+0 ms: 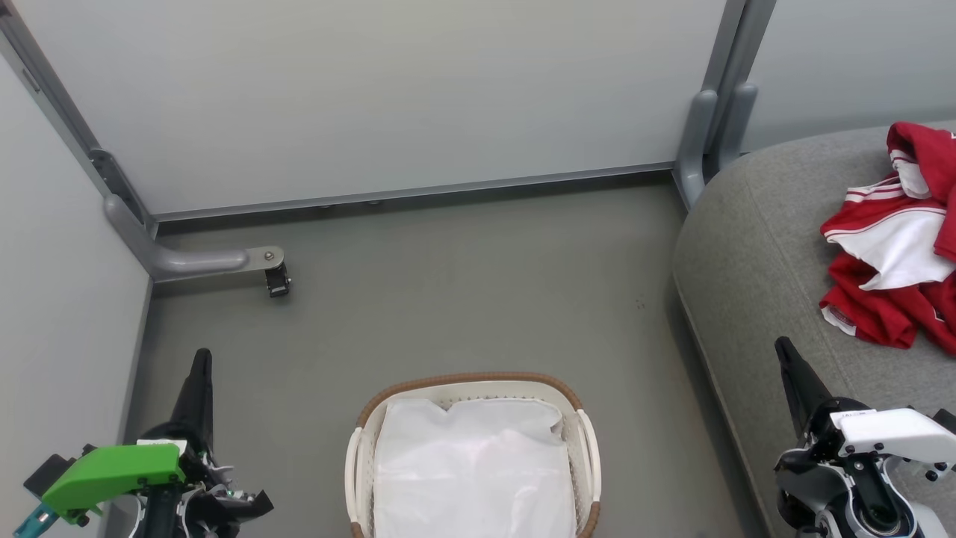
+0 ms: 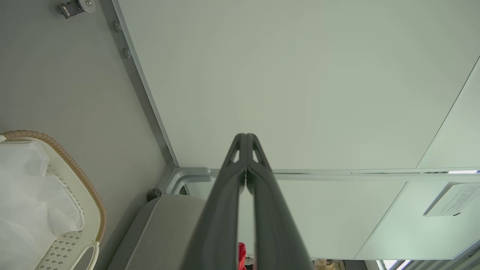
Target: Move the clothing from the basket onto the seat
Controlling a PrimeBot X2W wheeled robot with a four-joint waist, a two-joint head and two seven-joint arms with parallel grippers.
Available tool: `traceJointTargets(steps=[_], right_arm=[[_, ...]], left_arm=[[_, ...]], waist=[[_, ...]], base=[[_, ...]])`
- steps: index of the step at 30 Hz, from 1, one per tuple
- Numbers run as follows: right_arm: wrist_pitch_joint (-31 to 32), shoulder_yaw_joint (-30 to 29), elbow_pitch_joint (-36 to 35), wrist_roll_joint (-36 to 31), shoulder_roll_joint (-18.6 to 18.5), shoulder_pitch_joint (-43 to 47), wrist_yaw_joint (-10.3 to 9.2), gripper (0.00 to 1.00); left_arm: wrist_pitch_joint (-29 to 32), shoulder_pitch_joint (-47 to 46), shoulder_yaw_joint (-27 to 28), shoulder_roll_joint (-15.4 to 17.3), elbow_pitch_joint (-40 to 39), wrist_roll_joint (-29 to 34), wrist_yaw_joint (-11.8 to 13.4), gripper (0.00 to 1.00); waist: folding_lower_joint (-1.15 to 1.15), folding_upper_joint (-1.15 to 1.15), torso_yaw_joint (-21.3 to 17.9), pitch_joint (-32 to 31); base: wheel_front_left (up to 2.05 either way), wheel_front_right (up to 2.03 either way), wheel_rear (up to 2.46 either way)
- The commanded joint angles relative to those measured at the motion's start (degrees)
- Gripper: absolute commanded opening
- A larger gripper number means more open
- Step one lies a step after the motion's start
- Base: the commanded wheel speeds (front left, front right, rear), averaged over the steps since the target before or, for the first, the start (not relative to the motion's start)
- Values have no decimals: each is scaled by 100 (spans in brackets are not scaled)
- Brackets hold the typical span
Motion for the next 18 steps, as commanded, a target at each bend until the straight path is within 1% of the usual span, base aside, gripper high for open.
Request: traceJointTargets(steps=[1,18], right_arm=[[32,-18,-32,77,-34,-41,-2,0],[32,-16,-29,67,-34,-38,-2,0]], left_arm=[[30,-89,27,37,-24,-77,-40,0],[28,-80,23,37,-19,-71,-40,0]], waist=[[0,0,-1,-2],[0,0,-1,-2]], base=[[0,0,0],[0,0,0]])
